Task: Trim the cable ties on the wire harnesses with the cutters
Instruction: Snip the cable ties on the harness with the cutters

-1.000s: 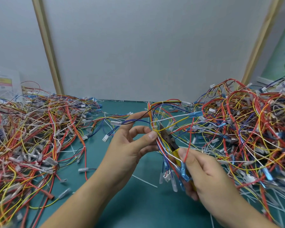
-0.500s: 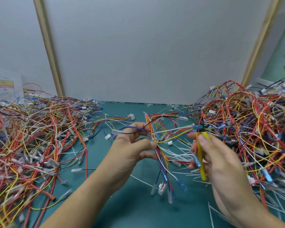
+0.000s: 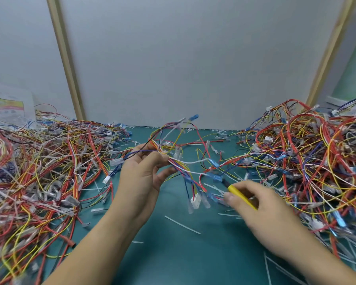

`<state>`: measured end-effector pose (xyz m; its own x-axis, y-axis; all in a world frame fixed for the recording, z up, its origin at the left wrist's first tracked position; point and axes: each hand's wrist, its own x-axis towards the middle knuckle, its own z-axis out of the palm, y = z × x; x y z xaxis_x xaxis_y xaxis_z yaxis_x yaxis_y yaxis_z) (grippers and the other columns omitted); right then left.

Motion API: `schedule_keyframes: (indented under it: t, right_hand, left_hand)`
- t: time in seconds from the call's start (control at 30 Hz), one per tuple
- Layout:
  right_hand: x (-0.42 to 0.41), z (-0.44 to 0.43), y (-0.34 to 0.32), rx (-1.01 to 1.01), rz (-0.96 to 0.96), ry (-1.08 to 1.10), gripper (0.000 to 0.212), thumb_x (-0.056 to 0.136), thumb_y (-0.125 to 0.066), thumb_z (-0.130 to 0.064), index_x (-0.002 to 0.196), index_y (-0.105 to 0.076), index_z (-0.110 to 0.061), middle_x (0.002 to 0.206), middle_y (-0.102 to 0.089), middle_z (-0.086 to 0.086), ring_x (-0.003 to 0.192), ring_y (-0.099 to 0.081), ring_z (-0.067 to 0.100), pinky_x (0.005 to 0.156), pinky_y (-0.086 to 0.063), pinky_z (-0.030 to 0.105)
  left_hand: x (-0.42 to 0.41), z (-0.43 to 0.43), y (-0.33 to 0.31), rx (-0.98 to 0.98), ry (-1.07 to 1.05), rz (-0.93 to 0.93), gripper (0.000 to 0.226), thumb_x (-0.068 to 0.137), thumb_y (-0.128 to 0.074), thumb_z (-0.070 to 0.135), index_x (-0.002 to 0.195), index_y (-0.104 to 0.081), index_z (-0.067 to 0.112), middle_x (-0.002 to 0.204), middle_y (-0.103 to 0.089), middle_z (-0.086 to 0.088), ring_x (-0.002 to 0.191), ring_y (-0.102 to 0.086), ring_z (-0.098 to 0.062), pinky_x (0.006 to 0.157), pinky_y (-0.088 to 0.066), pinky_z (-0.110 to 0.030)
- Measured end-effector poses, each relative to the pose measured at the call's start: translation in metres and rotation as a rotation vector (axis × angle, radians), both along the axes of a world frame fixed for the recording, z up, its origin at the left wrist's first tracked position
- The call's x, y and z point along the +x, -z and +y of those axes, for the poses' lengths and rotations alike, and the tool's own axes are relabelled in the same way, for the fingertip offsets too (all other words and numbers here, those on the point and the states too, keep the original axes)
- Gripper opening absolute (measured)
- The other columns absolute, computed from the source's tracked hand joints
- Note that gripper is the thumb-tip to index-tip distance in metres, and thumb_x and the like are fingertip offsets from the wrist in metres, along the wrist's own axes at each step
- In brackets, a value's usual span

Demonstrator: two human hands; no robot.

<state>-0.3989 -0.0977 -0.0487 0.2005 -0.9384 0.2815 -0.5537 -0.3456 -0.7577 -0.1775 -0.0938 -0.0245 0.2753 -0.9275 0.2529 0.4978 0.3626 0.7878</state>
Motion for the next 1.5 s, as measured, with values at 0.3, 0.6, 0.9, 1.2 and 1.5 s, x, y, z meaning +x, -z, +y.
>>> schedule_keyframes:
  t: [0.3,0.6,0.9,1.2,1.5]
  right_hand:
    - [-0.004,-0.002,-0.021,0.035,-0.621,-0.037,0.015,0.088,-0.064,-0.033,0.097,-0.069,-0.023,0.077,-0.064,0.002,0.072,-0.062,0.017,0.059,-0.054,0.025]
    - [0.007,0.011,-0.016,0.133,-0.568,-0.204,0.024,0.076,-0.080,-0.040,0.095,-0.070,-0.029,0.080,-0.069,-0.002,0.068,-0.063,0.007,0.058,-0.052,0.023]
    - [0.007,0.010,-0.017,0.082,-0.660,-0.179,0.025,0.082,-0.074,-0.002,0.088,-0.069,-0.025,0.085,-0.071,-0.004,0.067,-0.064,0.012,0.060,-0.053,0.020]
    - [0.012,0.018,-0.012,0.026,-0.631,-0.216,0.035,0.085,-0.070,0.003,0.091,-0.067,-0.031,0.085,-0.069,0.004,0.079,-0.068,0.021,0.078,-0.059,0.029]
    - [-0.005,0.000,-0.024,-0.088,-0.787,0.108,0.016,0.089,-0.068,-0.010,0.101,-0.064,-0.020,0.097,-0.073,0.002,0.084,-0.071,0.019,0.071,-0.059,0.028]
  left_hand:
    - [-0.016,0.009,0.018,-0.060,0.200,-0.713,0.034,0.071,-0.057,-0.009,0.093,-0.055,0.017,0.081,-0.054,0.000,0.070,-0.052,-0.019,0.061,-0.052,-0.028]
    - [-0.018,0.015,0.015,-0.138,0.347,-0.922,0.030,0.080,-0.069,0.001,0.095,-0.062,0.026,0.090,-0.059,0.003,0.087,-0.055,-0.007,0.063,-0.047,-0.025]
    - [-0.019,0.017,0.007,-0.002,0.426,-0.768,0.037,0.089,-0.051,-0.008,0.107,-0.071,0.017,0.089,-0.070,-0.011,0.088,-0.070,-0.020,0.075,-0.060,-0.034]
    - [-0.028,0.016,0.005,0.141,0.294,-0.545,0.044,0.078,-0.077,0.042,0.084,-0.064,0.000,0.070,-0.061,-0.007,0.066,-0.062,-0.018,0.052,-0.053,-0.023]
    - [-0.019,0.015,0.007,0.048,0.220,-0.592,0.022,0.078,-0.075,0.010,0.099,-0.068,0.008,0.095,-0.077,-0.007,0.085,-0.069,-0.017,0.070,-0.055,-0.027]
